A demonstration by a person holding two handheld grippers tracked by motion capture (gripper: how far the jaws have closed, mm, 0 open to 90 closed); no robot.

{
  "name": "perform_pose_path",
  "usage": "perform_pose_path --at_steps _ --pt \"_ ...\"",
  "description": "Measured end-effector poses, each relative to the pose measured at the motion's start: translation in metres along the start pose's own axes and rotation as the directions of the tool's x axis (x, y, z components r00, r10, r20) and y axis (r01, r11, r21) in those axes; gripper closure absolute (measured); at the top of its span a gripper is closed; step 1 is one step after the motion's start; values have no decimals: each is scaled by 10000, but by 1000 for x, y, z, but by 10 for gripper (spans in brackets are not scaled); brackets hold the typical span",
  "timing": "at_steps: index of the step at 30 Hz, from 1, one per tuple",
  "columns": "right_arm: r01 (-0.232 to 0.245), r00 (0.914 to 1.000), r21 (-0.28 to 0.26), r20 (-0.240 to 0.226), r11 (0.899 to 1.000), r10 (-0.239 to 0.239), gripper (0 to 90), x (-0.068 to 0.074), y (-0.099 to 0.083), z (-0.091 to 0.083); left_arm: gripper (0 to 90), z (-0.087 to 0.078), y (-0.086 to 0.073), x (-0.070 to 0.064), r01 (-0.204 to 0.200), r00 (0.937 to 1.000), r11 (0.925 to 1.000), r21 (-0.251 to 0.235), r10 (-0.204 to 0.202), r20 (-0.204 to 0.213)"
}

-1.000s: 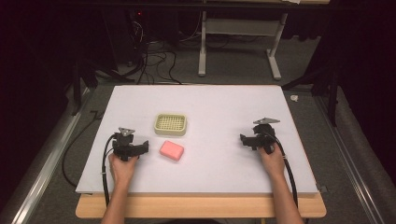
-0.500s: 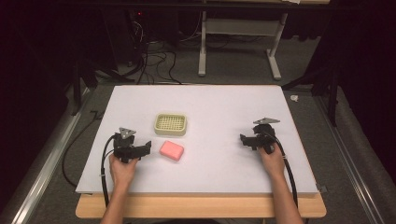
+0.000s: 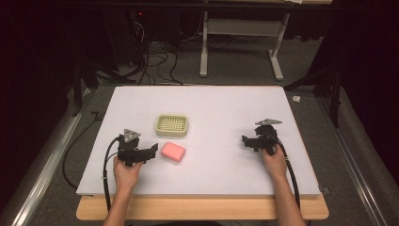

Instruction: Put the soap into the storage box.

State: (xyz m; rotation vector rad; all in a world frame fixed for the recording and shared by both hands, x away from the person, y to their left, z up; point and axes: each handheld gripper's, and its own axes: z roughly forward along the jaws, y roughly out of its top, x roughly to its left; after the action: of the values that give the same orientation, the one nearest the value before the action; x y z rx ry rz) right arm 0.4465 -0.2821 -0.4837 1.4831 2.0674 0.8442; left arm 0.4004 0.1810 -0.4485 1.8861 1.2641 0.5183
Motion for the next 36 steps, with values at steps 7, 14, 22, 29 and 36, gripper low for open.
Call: perform_pose_path --at_steps 7,14,22,29,36 --pt "-1 10000 1 0 10000 1 147 0 0 0 146 -1 1 -11 -149 9994 9999 -53 150 298" --pt "-1 10000 2 1 10000 1 148 0 0 0 144 2 1 -22 -423 9980 9991 -16 423 474" --pt "0 10000 2 2 10000 0 147 0 0 0 140 6 1 -32 -689 9959 9976 79 683 588" --pt "1 10000 1 2 10000 -1 147 0 0 0 140 11 1 -40 -858 9940 9962 155 845 693" --pt "4 10000 1 2 10000 -4 148 0 0 0 134 18 0 -47 -1000 9921 9944 340 971 788"
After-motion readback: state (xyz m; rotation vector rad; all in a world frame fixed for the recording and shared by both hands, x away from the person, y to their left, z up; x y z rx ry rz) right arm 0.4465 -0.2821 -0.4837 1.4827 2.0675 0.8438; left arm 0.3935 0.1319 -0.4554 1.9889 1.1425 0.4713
